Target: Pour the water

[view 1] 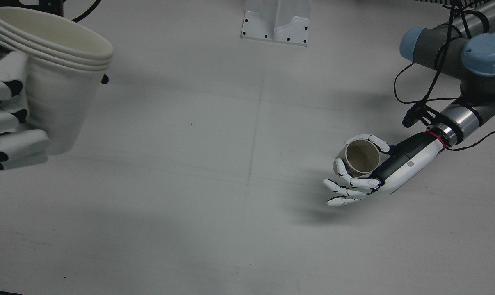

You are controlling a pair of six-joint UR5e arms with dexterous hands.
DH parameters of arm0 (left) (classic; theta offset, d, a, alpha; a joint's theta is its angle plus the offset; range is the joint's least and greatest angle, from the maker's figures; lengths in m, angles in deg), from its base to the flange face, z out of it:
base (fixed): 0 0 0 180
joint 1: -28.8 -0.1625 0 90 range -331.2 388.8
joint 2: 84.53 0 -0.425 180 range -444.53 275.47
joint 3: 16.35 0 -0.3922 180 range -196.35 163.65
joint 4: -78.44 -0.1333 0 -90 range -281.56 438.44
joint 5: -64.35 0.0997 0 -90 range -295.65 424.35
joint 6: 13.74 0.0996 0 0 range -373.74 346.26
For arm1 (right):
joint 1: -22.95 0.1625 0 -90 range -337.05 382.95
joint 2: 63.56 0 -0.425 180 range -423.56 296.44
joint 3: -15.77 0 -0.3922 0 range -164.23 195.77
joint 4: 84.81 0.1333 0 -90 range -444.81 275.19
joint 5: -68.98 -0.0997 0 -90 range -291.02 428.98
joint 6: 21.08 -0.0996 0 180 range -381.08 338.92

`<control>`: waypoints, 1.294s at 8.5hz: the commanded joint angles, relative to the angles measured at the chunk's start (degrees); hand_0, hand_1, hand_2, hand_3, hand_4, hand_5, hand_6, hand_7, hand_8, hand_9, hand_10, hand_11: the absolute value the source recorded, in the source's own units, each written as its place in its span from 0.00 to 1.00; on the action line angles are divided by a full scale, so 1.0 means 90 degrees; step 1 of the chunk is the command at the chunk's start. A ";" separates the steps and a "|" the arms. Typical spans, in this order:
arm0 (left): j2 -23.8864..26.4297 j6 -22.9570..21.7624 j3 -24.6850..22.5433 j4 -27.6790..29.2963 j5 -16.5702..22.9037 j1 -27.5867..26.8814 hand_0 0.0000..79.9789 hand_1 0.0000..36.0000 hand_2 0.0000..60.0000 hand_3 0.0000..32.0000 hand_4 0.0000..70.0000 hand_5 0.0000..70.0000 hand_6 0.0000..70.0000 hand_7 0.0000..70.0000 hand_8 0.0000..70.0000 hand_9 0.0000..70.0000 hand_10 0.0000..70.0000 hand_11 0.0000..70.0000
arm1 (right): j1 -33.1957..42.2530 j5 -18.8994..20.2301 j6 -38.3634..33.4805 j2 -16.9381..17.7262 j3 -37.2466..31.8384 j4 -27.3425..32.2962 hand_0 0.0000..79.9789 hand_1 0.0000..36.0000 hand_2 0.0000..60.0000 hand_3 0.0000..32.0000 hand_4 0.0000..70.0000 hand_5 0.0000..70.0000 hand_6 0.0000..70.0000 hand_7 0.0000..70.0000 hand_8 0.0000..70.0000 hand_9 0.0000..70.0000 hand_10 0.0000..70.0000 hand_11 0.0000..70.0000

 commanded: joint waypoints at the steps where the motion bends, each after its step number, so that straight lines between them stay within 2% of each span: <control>1: 0.0149 -0.0046 -0.0084 -0.0039 -0.0024 -0.0039 1.00 1.00 1.00 0.00 1.00 1.00 0.47 0.37 0.21 0.18 0.12 0.21 | -0.1458 -0.0183 0.2432 -0.1307 -0.0848 -0.0037 1.00 1.00 1.00 0.00 1.00 1.00 0.79 1.00 0.46 0.64 0.36 0.58; 2: 0.0285 -0.0046 -0.0094 -0.0126 -0.0024 -0.0039 1.00 1.00 1.00 0.00 1.00 1.00 0.46 0.37 0.21 0.18 0.11 0.21 | -0.1947 -0.0455 0.3047 -0.1503 -0.1005 -0.0037 1.00 1.00 1.00 0.00 1.00 1.00 0.75 1.00 0.44 0.62 0.33 0.54; 4: 0.0480 -0.0076 -0.0201 -0.0321 -0.0014 -0.0029 1.00 1.00 1.00 0.00 1.00 1.00 0.46 0.37 0.21 0.18 0.11 0.20 | -0.2506 -0.0759 0.4026 -0.1515 -0.1162 -0.0037 1.00 1.00 1.00 0.00 1.00 1.00 0.71 1.00 0.41 0.59 0.31 0.51; 5: 0.0510 -0.0076 -0.0308 -0.0400 -0.0014 -0.0029 1.00 1.00 1.00 0.00 1.00 1.00 0.46 0.37 0.21 0.18 0.11 0.20 | -0.2644 -0.0829 0.4252 -0.1514 -0.1308 -0.0037 1.00 1.00 1.00 0.00 1.00 1.00 0.68 0.98 0.40 0.57 0.30 0.49; 6: 0.0511 -0.0066 -0.0415 -0.0517 -0.0014 -0.0029 1.00 1.00 1.00 0.00 1.00 1.00 0.46 0.37 0.21 0.18 0.11 0.20 | -0.2703 -0.1090 0.4516 -0.1514 -0.1271 -0.0037 1.00 1.00 1.00 0.00 1.00 1.00 0.66 0.96 0.39 0.55 0.29 0.49; 7: 0.0511 -0.0066 -0.0426 -0.0566 -0.0014 -0.0020 1.00 1.00 1.00 0.00 1.00 1.00 0.46 0.37 0.21 0.18 0.11 0.20 | -0.2655 -0.1190 0.4518 -0.1398 -0.1009 -0.0037 1.00 1.00 1.00 0.00 0.97 1.00 0.63 0.90 0.38 0.54 0.29 0.49; 8: 0.0433 -0.0076 -0.0417 -0.0557 -0.0023 0.0000 1.00 1.00 1.00 0.00 1.00 1.00 0.45 0.36 0.21 0.18 0.11 0.20 | -0.2404 -0.1258 0.4267 -0.0730 -0.0069 0.0041 1.00 1.00 1.00 0.00 0.92 1.00 0.62 0.87 0.38 0.54 0.32 0.53; 9: 0.0191 -0.0076 -0.0378 -0.0354 -0.0004 0.0010 1.00 1.00 1.00 0.00 1.00 1.00 0.43 0.36 0.20 0.17 0.11 0.21 | -0.2188 -0.1684 0.3346 0.0388 0.1062 0.0041 1.00 1.00 1.00 0.00 0.93 1.00 0.64 0.90 0.39 0.56 0.34 0.56; 10: -0.0063 -0.0085 -0.0397 -0.0130 -0.0004 0.0000 1.00 1.00 1.00 0.00 1.00 1.00 0.43 0.36 0.20 0.17 0.12 0.21 | -0.1819 -0.1853 0.2757 0.1415 0.1953 0.0041 1.00 1.00 1.00 0.00 0.94 0.99 0.65 0.90 0.39 0.55 0.36 0.59; 11: -0.0249 -0.0182 -0.0397 -0.0002 0.0025 0.0019 1.00 1.00 1.00 0.00 1.00 1.00 0.44 0.36 0.20 0.17 0.13 0.23 | -0.1361 -0.1826 0.1997 0.2256 0.2426 0.0051 1.00 1.00 1.00 0.00 0.89 0.94 0.65 0.88 0.40 0.56 0.39 0.63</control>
